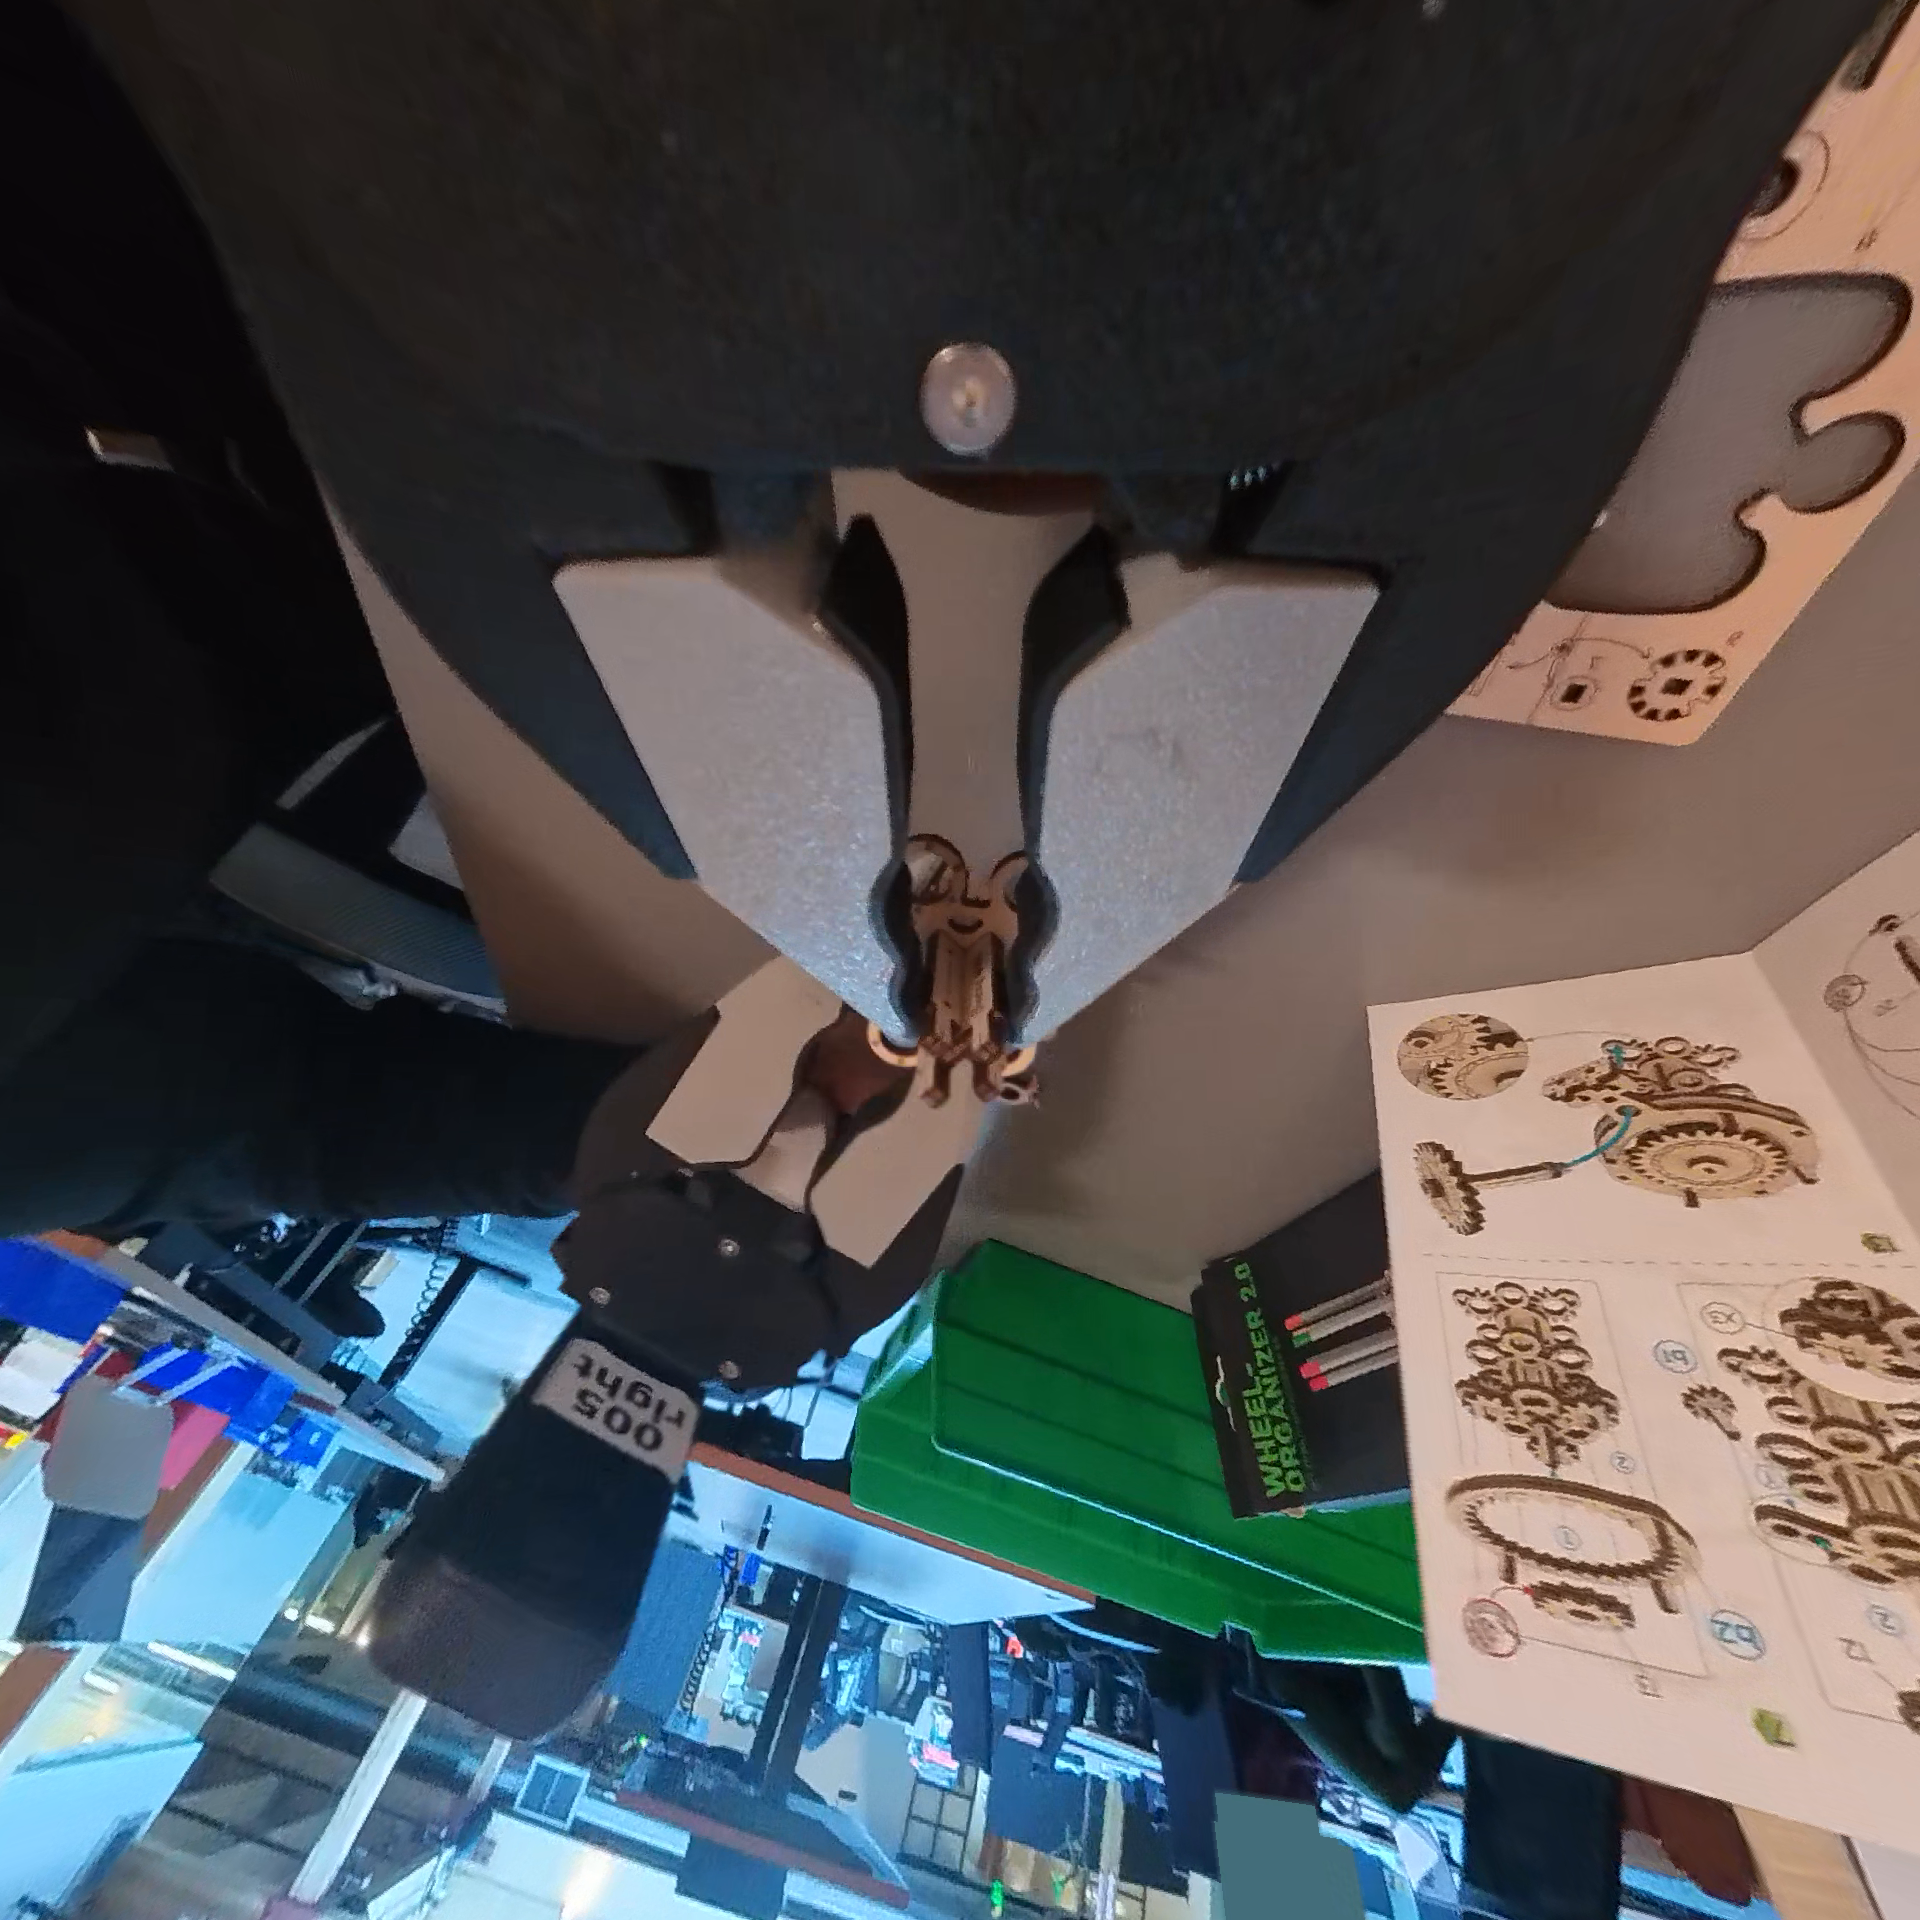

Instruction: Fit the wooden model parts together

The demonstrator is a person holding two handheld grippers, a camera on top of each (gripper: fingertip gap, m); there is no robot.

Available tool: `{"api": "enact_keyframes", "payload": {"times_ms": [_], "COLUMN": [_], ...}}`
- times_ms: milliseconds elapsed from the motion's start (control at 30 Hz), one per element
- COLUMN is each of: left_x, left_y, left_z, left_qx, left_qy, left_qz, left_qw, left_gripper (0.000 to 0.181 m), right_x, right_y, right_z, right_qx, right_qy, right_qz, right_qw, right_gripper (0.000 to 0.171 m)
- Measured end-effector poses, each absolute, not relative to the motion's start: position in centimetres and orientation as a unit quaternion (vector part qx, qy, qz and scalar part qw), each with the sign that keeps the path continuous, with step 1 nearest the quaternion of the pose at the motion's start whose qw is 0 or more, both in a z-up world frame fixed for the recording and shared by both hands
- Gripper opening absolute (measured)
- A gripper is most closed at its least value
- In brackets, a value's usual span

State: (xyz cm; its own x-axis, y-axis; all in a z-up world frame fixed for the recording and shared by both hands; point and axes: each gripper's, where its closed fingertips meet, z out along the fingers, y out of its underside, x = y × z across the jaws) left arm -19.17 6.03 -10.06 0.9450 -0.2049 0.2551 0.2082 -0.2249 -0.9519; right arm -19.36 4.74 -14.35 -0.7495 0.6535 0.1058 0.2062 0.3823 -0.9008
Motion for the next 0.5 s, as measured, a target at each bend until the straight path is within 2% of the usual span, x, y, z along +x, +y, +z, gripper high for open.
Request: {"api": "enact_keyframes", "payload": {"times_ms": [233,400,500], "left_x": [-19.7,-18.8,-18.4], "left_y": [5.9,5.9,5.9], "left_z": [-9.0,-8.7,-8.4], "left_qx": [-0.742,-0.743,-0.74], "left_qy": [-0.021,0.01,0.03], "left_qz": [-0.185,-0.172,-0.151], "left_qw": [0.644,0.647,0.655], "left_gripper": [0.012,0.02,0.019], "right_x": [-19.5,-18.7,-18.5], "right_y": [4.9,4.3,4.2], "right_z": [-13.0,-12.5,-12.0], "right_qx": [-0.278,-0.273,-0.276], "right_qy": [-0.769,-0.758,-0.745], "right_qz": [0.534,0.568,0.59], "right_qw": [0.214,0.167,0.143], "right_gripper": [0.014,0.014,0.014]}}
